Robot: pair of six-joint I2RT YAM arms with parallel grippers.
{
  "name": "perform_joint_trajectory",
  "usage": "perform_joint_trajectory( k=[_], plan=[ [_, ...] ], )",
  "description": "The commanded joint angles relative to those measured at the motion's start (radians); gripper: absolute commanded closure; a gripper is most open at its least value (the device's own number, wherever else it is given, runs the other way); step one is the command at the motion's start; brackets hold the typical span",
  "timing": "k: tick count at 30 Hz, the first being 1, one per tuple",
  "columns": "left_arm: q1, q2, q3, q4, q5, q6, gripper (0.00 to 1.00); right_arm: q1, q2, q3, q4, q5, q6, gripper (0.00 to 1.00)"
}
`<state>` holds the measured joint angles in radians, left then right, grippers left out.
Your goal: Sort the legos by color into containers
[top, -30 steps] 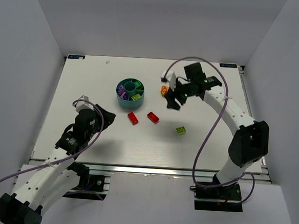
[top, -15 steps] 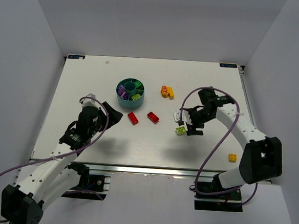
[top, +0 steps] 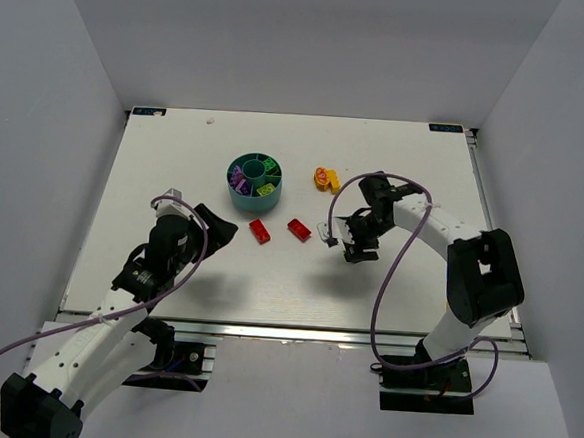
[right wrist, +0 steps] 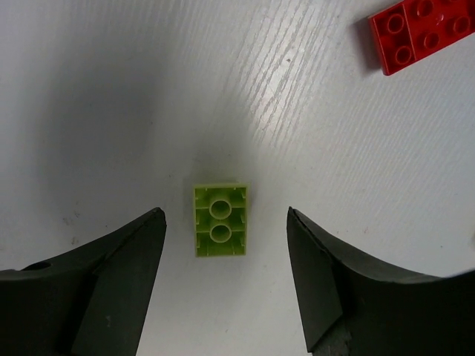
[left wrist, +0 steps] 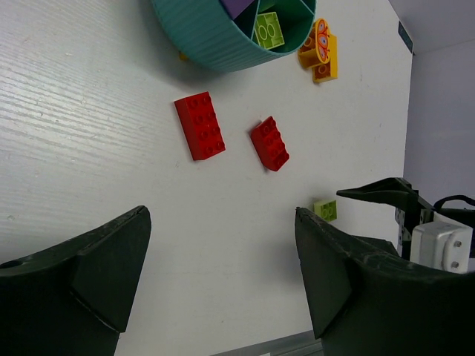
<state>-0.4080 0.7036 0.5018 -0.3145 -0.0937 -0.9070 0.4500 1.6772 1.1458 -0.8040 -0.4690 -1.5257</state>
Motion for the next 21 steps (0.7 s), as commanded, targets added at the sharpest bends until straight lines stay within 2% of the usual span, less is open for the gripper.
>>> perform_joint_trajectory(
  k=[1,14,21],
  plan=[
    [0.005,-0.01,0.001,-0.011,-0.011,-0.004,0.12,0.007,0.016,0.032,0.032,0.041,0.048,0.29],
    [0.003,0.011,-0.006,0.005,-0.009,-0.013,0.12,0.016,0.059,-0.015,0.103,0.115,0.111,0.4],
    [0.005,0.001,-0.014,-0.001,-0.017,-0.021,0.12,0.021,0.084,-0.011,0.1,0.125,0.118,0.41]
  ],
)
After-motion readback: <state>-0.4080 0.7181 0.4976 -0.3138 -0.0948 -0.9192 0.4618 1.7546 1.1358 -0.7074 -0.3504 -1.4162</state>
